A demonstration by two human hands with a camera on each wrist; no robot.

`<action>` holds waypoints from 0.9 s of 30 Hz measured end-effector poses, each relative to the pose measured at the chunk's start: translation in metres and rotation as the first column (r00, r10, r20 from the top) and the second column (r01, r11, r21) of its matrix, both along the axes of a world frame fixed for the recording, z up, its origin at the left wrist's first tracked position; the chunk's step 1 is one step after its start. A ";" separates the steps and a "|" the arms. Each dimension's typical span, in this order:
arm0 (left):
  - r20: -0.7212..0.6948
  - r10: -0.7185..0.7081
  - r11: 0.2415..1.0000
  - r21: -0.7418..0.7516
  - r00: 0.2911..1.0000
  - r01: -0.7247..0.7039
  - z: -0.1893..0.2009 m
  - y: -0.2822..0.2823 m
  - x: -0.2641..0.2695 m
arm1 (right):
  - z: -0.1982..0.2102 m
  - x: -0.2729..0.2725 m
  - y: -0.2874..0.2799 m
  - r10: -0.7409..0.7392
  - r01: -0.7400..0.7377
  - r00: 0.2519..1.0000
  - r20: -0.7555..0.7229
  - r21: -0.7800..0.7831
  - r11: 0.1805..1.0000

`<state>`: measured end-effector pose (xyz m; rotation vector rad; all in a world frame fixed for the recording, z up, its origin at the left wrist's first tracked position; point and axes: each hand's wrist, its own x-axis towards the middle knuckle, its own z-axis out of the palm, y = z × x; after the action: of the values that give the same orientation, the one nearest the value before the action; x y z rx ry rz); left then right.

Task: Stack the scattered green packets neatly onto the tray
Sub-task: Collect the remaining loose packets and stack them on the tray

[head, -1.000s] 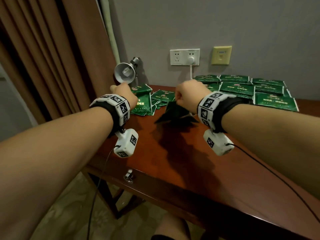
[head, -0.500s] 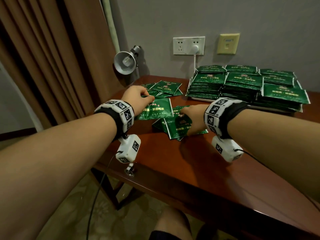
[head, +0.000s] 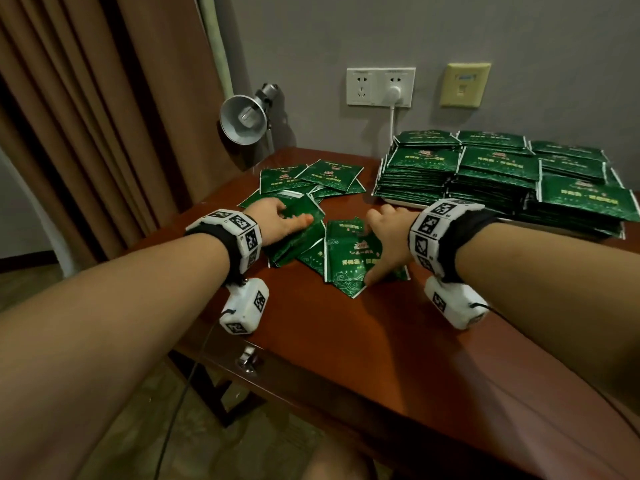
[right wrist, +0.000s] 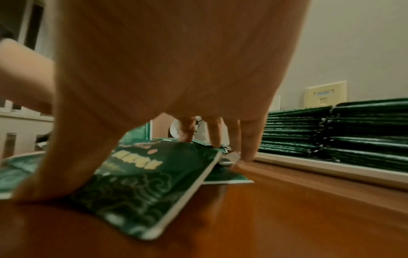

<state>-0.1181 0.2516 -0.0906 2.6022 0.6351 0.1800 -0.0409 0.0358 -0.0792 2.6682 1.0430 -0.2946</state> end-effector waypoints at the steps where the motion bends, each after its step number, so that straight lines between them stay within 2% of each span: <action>1: -0.012 -0.029 1.000 -0.008 0.999 0.029 -0.001 -0.001 0.001 | -0.001 0.002 0.002 -0.005 0.005 1.000 -0.022 0.027 1.000; 5: 0.061 -0.062 0.997 -0.039 0.996 0.064 -0.005 0.002 0.009 | -0.005 0.008 0.014 -0.039 0.046 0.990 -0.134 0.046 0.998; 10: 0.125 -0.095 0.993 -0.064 0.988 0.104 -0.005 0.006 0.021 | -0.004 0.018 0.023 -0.027 0.034 0.997 -0.073 0.095 0.995; 13: 0.157 -0.093 0.992 0.098 0.983 0.078 -0.002 0.007 0.027 | 0.002 0.023 0.022 -0.015 0.020 0.999 -0.037 0.132 0.991; 15: 0.254 -0.061 0.981 0.195 0.965 0.010 0.002 0.008 0.029 | 0.005 0.025 0.021 -0.010 0.008 1.000 0.011 0.209 0.978; 18: 0.399 -0.072 0.970 0.241 0.914 -0.028 0.013 0.003 0.028 | 0.015 0.026 0.014 -0.045 0.003 0.994 0.103 0.375 0.927; 20: 0.435 -0.086 0.984 0.177 0.896 0.008 0.024 -0.004 0.027 | 0.026 0.026 0.007 -0.078 0.019 0.991 0.107 0.468 0.884; 22: 0.443 -0.091 0.996 0.021 0.892 0.091 0.033 -0.014 0.027 | 0.038 0.021 -0.003 -0.076 0.042 0.996 0.040 0.541 0.840; 24: 0.399 -0.099 0.978 -0.132 0.911 0.164 0.037 -0.029 0.026 | 0.046 0.015 -0.015 -0.073 0.081 0.997 -0.036 0.481 0.873; 25: 0.339 -0.124 0.974 -0.137 0.933 0.179 0.036 -0.038 0.025 | 0.045 0.013 -0.023 -0.092 0.110 0.994 -0.064 0.403 0.908; 27: 0.155 -0.175 0.983 -0.027 0.972 0.182 0.028 -0.059 0.023 | 0.039 0.006 -0.038 -0.149 0.160 0.987 -0.063 0.210 0.965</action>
<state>-0.0951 0.1929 -0.0630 2.5591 0.3452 0.3017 -0.0349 -0.0022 -0.0405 2.9577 0.9285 -0.2911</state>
